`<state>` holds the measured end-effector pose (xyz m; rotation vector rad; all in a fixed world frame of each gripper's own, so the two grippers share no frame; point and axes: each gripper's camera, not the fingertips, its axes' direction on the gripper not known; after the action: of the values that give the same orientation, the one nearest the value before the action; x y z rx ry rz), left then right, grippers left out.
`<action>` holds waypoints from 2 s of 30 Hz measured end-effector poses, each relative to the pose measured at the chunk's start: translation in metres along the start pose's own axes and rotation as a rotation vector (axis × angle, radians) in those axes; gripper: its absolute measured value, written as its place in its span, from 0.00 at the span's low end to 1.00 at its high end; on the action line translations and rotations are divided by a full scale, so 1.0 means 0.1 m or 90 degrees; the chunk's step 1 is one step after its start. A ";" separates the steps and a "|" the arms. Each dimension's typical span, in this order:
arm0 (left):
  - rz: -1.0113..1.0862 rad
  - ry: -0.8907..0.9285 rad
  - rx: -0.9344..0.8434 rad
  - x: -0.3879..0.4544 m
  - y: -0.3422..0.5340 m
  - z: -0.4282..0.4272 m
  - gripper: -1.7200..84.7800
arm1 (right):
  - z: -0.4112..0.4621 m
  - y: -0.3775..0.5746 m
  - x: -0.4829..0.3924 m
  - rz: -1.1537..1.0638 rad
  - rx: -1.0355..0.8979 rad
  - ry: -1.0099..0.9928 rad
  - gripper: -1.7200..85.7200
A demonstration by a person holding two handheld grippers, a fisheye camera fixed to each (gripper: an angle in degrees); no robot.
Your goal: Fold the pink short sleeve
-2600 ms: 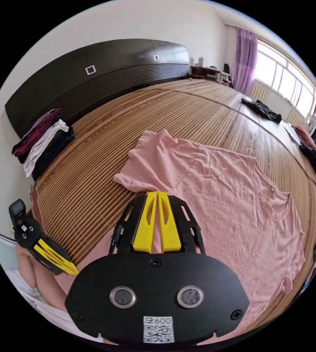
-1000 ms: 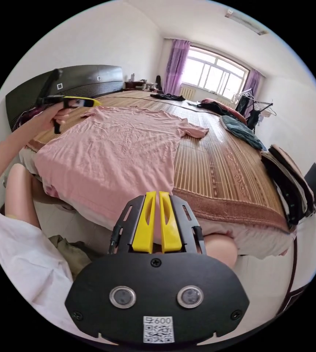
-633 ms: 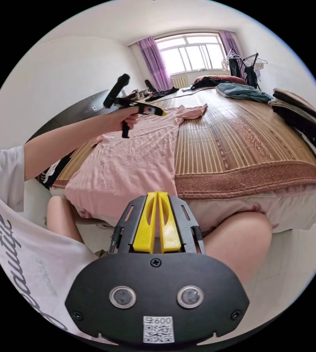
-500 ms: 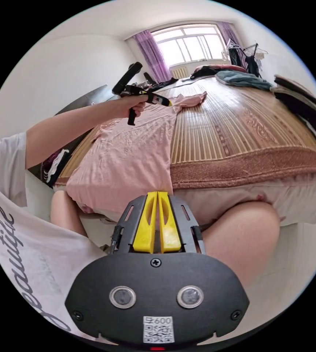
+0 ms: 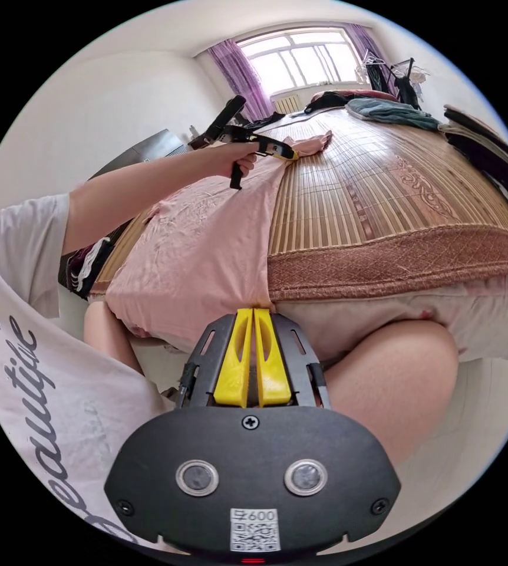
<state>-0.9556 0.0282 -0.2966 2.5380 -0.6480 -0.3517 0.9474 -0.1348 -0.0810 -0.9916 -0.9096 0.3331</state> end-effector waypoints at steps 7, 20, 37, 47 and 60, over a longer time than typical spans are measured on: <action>0.066 -0.159 0.023 -0.08 0.29 0.46 0.03 | -0.18 -0.10 -0.27 0.009 0.001 -0.002 0.01; 0.135 -0.131 0.038 -1.09 1.17 0.51 0.03 | -0.36 -0.17 -0.71 0.021 0.005 -0.013 0.01; 0.074 -0.210 -0.028 -1.99 1.22 1.44 0.03 | -0.29 -0.15 -1.30 0.022 0.007 -0.010 0.01; 0.035 -0.205 -0.005 -2.58 1.49 1.58 0.03 | -0.18 -0.10 -1.93 -0.028 -0.077 0.022 0.01; 0.043 -0.227 0.003 -3.05 1.77 1.69 0.03 | 0.36 -2.26 -2.01 -0.160 -0.034 0.034 0.01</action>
<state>-1.3429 -0.0199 -0.3098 2.4696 -0.8634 -0.7902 0.7653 -0.3593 0.0141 -0.9178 -0.9862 0.0702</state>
